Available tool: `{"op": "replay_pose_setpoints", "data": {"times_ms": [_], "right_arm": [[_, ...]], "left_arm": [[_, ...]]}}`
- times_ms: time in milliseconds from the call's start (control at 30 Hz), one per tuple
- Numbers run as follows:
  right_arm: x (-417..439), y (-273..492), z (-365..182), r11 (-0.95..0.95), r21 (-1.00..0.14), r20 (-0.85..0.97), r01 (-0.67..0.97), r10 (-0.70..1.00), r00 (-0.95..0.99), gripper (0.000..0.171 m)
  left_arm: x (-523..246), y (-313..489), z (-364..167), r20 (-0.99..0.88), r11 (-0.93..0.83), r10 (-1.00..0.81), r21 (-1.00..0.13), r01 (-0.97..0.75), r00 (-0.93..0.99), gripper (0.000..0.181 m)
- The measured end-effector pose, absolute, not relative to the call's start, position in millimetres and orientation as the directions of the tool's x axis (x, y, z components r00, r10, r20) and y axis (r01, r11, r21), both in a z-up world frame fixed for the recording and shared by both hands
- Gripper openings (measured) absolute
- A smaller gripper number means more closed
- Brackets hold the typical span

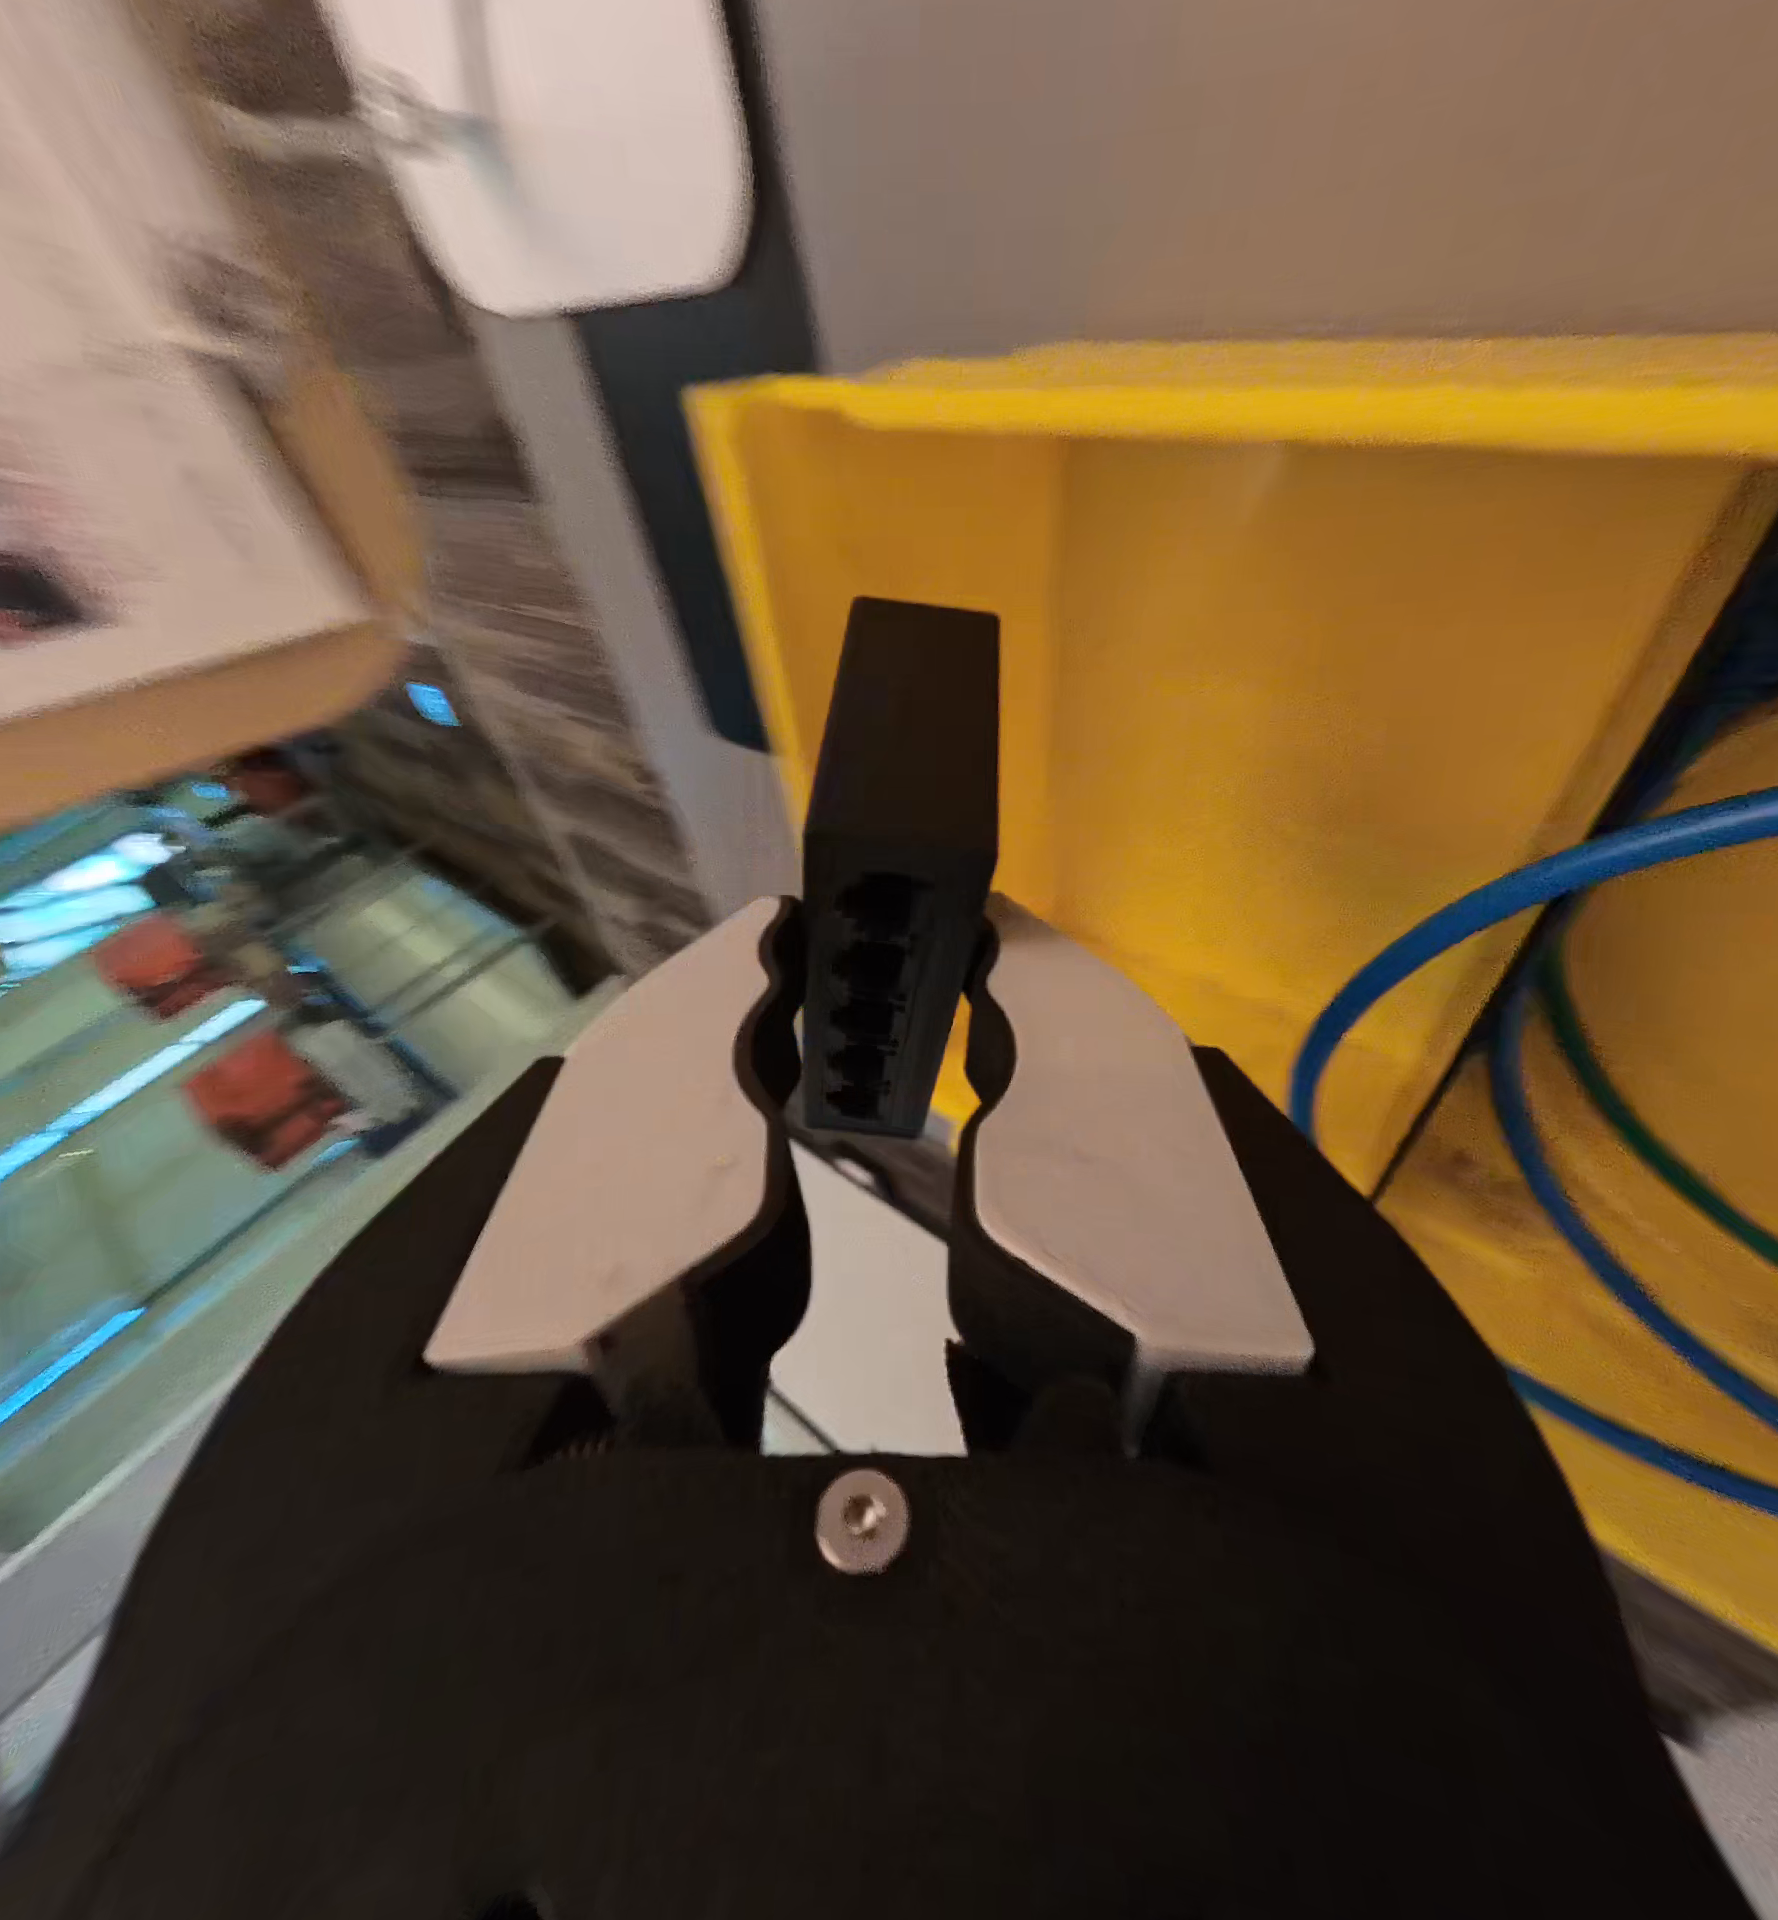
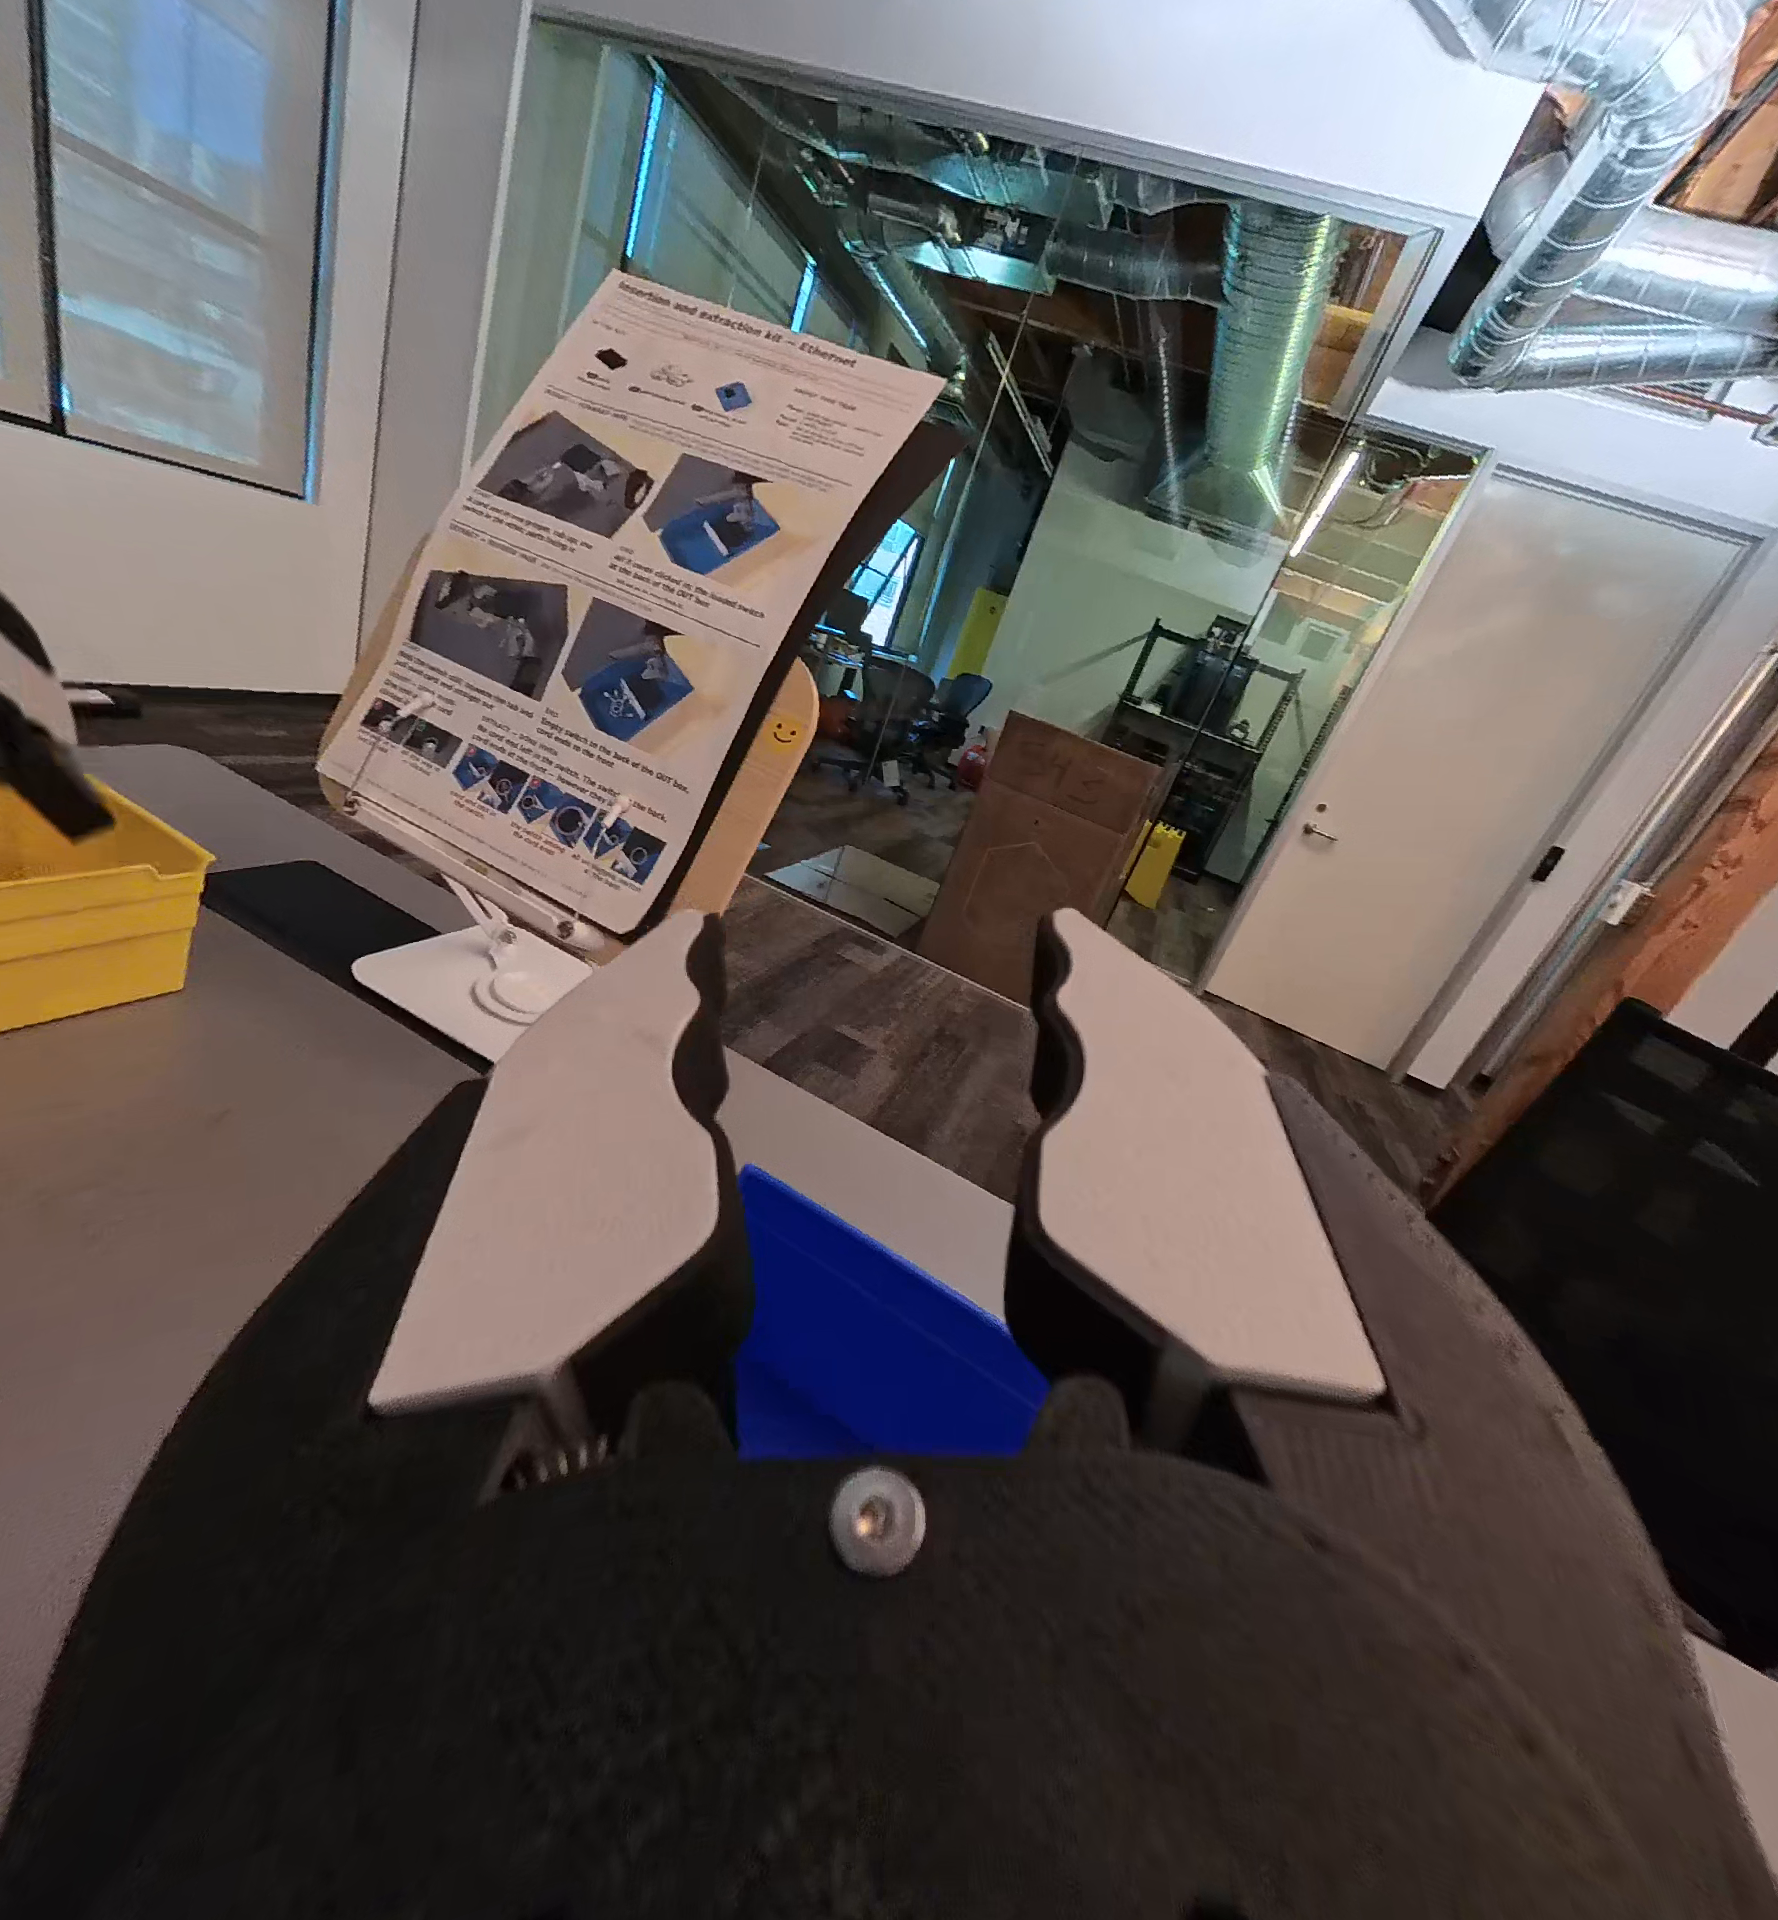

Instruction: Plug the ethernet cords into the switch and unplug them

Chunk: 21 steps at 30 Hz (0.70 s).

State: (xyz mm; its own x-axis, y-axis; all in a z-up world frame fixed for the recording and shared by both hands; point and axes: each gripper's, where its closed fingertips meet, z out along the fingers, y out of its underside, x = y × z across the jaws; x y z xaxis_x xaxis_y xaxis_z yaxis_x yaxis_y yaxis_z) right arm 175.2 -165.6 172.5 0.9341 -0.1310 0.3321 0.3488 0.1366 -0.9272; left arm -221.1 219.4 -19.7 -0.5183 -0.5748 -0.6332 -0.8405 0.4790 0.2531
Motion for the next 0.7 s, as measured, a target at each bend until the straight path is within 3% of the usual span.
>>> {"op": "replay_pose_setpoints", "data": {"times_ms": [100, 167, 233, 333, 467, 700], "right_arm": [[175, -166, 173, 0.127, -0.924, 0.343, 0.361, -0.143, 0.928, 0.058], [170, -163, 172, 0.126, -0.925, 0.345, 0.359, -0.123, 0.931, 0.057], [164, -159, 169, 0.11, -0.923, 0.358, 0.369, -0.103, 0.928, 0.057], [158, -156, 164, 0.072, -0.913, 0.395, 0.403, -0.095, 0.914, 0.058], [152, -157, 155, 0.025, -0.903, 0.427, 0.429, -0.059, 0.902, 0.058], [152, -157, 156, 0.045, -0.911, 0.409, 0.411, -0.038, 0.912, 0.058]], "left_arm": [[-181, 181, 29, -0.667, 0.527, -0.54, 0.207, -0.824, -0.513, 0.027], [-153, 147, 30, -0.598, 0.556, -0.614, 0.135, -0.82, -0.515, 0.027], [-132, 117, 6, -0.456, 0.55, -0.714, 0.105, -0.829, -0.532, 0.027], [-106, 102, -42, -0.333, 0.531, -0.768, 0.145, -0.835, -0.547, 0.027], [-92, 104, -89, -0.253, 0.512, -0.792, 0.219, -0.831, -0.555, 0.027], [-94, 115, -118, -0.19, 0.444, -0.846, 0.267, -0.855, -0.498, 0.027]]}}
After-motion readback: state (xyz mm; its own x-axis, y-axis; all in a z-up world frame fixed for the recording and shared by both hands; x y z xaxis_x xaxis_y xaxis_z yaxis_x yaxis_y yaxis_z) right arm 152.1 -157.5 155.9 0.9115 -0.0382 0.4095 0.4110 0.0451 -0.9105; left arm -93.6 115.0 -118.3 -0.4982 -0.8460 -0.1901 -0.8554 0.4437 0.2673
